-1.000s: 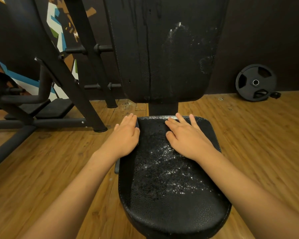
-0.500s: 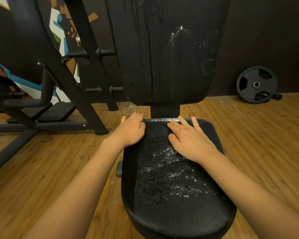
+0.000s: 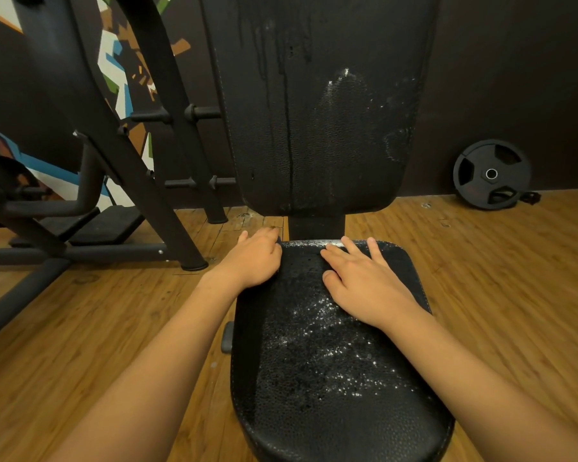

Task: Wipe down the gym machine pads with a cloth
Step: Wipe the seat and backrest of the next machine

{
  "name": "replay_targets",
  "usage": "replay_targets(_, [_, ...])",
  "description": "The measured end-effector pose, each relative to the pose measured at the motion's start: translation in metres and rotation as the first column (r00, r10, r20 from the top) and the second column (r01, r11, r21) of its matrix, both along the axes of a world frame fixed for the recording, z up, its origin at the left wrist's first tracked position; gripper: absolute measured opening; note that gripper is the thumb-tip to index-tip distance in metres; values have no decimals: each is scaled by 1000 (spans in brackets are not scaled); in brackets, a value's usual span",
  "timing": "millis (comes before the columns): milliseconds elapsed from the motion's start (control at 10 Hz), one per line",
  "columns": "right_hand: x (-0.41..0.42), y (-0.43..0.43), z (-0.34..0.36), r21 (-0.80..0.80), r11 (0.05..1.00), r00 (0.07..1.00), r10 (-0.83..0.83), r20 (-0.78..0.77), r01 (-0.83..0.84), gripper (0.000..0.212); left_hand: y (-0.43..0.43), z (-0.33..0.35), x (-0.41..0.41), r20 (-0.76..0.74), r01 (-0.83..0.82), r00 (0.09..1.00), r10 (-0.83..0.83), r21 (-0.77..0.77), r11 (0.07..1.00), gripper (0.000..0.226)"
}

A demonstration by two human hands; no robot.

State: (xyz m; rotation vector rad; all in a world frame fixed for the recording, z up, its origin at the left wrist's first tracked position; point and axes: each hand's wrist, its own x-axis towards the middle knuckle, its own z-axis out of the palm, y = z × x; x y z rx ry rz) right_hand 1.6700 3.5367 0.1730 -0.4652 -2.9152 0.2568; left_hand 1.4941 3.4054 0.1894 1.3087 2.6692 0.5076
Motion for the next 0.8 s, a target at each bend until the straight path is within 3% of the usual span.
replay_targets(300, [-1, 2, -1, -8, 1000, 1000, 6, 1, -6, 55, -37, -19, 14, -43, 11, 999, -9, 52, 999, 56])
replay_targets(500, [-1, 1, 0, -11, 1000, 1000, -2, 1, 2, 55, -8, -3, 6, -42, -11, 999, 11, 2, 1000, 54])
replay_targets(800, [-1, 1, -1, -7, 1000, 1000, 1, -1, -1, 54, -31, -16, 11, -43, 34, 999, -33, 12, 999, 58])
